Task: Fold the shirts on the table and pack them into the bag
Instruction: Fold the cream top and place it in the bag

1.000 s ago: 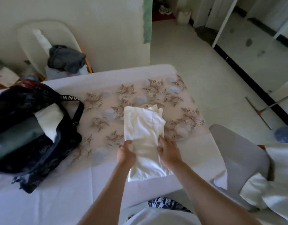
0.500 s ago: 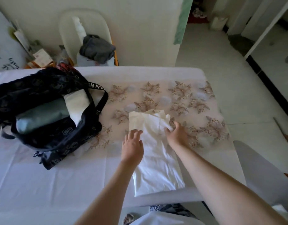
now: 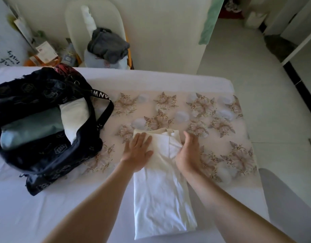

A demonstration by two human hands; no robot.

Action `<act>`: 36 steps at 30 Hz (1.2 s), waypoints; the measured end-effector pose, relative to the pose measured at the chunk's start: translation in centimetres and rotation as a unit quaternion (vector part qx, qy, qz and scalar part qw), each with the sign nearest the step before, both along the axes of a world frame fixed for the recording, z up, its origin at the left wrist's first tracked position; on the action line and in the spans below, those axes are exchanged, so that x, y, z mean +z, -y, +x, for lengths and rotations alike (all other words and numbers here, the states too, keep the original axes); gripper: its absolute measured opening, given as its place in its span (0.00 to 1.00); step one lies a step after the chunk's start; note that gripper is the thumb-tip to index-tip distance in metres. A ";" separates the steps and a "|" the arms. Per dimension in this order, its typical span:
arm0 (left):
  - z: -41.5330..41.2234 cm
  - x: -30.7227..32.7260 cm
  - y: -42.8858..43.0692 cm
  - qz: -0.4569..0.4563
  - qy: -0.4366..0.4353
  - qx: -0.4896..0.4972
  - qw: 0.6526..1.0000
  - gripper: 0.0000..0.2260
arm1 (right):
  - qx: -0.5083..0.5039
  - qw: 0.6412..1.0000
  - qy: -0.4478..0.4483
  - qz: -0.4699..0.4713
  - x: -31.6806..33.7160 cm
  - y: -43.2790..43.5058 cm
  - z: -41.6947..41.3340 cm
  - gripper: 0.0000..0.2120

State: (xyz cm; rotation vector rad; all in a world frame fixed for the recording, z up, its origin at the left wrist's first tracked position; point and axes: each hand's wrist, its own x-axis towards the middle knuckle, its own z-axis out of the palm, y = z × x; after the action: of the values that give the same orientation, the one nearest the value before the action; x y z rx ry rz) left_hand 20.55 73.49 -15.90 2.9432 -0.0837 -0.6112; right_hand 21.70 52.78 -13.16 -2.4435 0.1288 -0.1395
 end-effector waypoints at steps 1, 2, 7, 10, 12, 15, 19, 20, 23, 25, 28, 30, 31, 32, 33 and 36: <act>0.0 -0.5 -0.1 -0.003 -0.001 -0.003 1.000 0.29 | 0.073 0.992 0.077 -0.063 -0.7 -0.2 -0.5 0.27; -0.1 -0.9 -0.2 -0.007 0.005 -0.004 1.000 0.30 | 0.151 0.974 0.125 -0.110 -1.3 -0.4 -0.9 0.26; -2.1 -2.0 0.3 0.009 0.128 0.007 0.992 0.30 | 0.340 0.923 0.006 -0.178 -5.6 0.3 -2.3 0.28; -4.6 -2.4 0.9 -0.012 0.180 -0.012 0.984 0.25 | 0.357 0.909 -0.067 -0.205 -5.5 0.5 -1.8 0.31; -6.3 -2.1 1.2 -0.057 0.179 0.004 0.982 0.24 | 0.351 0.909 -0.076 -0.214 -4.4 0.3 -1.9 0.30; -9.1 -1.3 1.5 -0.118 0.172 0.009 0.978 0.24 | 0.319 0.925 -0.042 -0.200 -2.9 0.0 -4.4 0.29; -14.2 -0.5 2.1 -0.168 0.160 -0.031 0.972 0.25 | 0.323 0.930 -0.046 -0.171 -3.1 0.6 -11.2 0.28; -15.6 -0.6 2.1 -0.173 0.153 -0.047 0.972 0.26 | 0.326 0.927 -0.045 -0.181 -3.4 1.2 -13.0 0.28; -19.5 -1.6 1.4 -0.171 0.137 -0.079 0.973 0.31 | 0.317 0.922 -0.041 -0.220 -4.3 3.4 -17.1 0.28; -21.7 -2.1 0.8 -0.162 0.130 -0.078 0.975 0.34 | 0.304 0.922 -0.052 -0.234 -4.4 4.3 -18.6 0.28; -23.6 -2.3 0.9 -0.144 0.124 -0.074 0.979 0.41 | 0.306 0.918 -0.077 -0.241 -4.1 4.8 -20.3 0.32; -24.0 -2.1 1.4 -0.146 0.129 -0.079 0.978 0.44 | 0.327 0.908 -0.093 -0.244 -3.6 5.1 -21.1 0.37; -24.2 -2.0 1.8 -0.156 0.135 -0.087 0.975 0.43 | 0.338 0.901 -0.106 -0.249 -3.2 5.2 -21.4 0.40; -24.3 -2.0 2.1 -0.166 0.150 -0.101 0.969 0.39 | 0.346 0.894 -0.124 -0.257 -2.8 5.2 -21.5 0.42; -24.4 -2.0 2.4 -0.169 0.168 -0.121 0.964 0.35 | 0.348 0.888 -0.138 -0.266 -2.4 5.2 -21.6 0.44; -24.3 -1.9 2.9 -0.190 0.234 -0.128 0.945 0.15 | 0.333 0.876 -0.167 -0.305 -1.7 4.4 -21.4 0.47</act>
State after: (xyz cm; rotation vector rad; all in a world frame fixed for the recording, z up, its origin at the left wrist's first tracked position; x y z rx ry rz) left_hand -3.80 70.58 -17.77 2.6421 -0.5691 0.0941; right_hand 0.26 48.34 -14.86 -2.9486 -0.7108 0.6444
